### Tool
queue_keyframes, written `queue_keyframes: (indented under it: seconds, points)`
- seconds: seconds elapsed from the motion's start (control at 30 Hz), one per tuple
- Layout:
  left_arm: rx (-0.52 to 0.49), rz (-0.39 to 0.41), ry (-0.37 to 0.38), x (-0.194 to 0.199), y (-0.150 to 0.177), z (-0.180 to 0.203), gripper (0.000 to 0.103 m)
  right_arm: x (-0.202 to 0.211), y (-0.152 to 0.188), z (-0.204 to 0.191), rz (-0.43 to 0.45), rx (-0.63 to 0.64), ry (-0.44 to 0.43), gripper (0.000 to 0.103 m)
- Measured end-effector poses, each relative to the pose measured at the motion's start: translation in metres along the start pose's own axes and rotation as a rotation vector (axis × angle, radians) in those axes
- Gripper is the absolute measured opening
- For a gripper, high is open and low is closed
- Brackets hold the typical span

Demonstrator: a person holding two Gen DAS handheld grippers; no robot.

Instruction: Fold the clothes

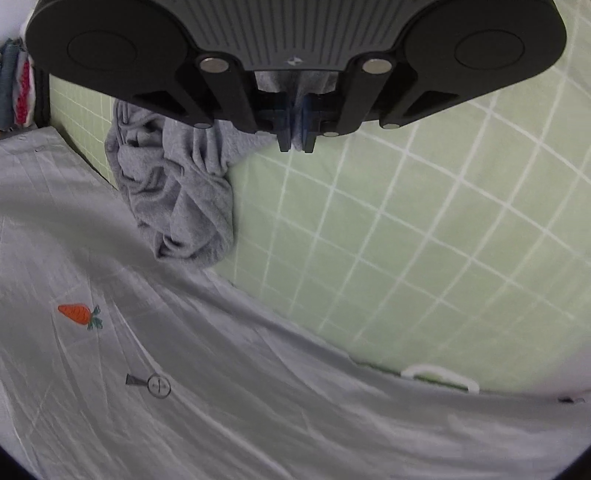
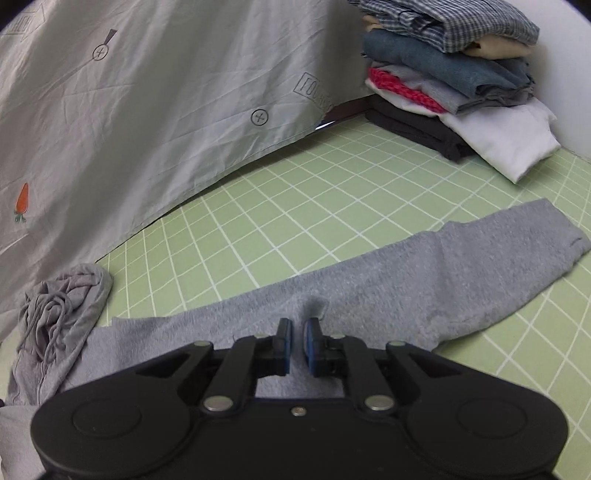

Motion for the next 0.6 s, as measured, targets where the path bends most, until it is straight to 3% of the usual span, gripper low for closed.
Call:
queue_keyframes:
  seconds: [0.13, 0.33, 0.5, 0.6]
  points:
    - [-0.082, 0.064, -0.1, 0.007, -0.017, -0.004, 0.003, -0.004, 0.006, -0.003, -0.016, 0.035, 0.008, 0.009]
    - [-0.04, 0.078, -0.124, 0.01, -0.025, -0.022, 0.003, -0.008, 0.008, -0.004, -0.025, 0.027, 0.018, 0.009]
    - [-0.066, 0.051, -0.159, 0.021, -0.007, -0.025, 0.044, 0.003, 0.006, -0.018, -0.008, 0.038, -0.001, 0.009]
    - [-0.103, 0.04, -0.217, 0.03, 0.018, -0.026, 0.063, 0.01, 0.005, -0.026, 0.002, 0.045, -0.013, 0.009]
Point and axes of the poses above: each gripper's, at about its wrist camera, not at the fingertips, and x roughly against the way its jaws point, z to its right, y to its underside, the point moved 10 cm from there along -x, roughly the way its jaws point, and after that the axes turned 10 degrees about -z, right-handed, at the moved point
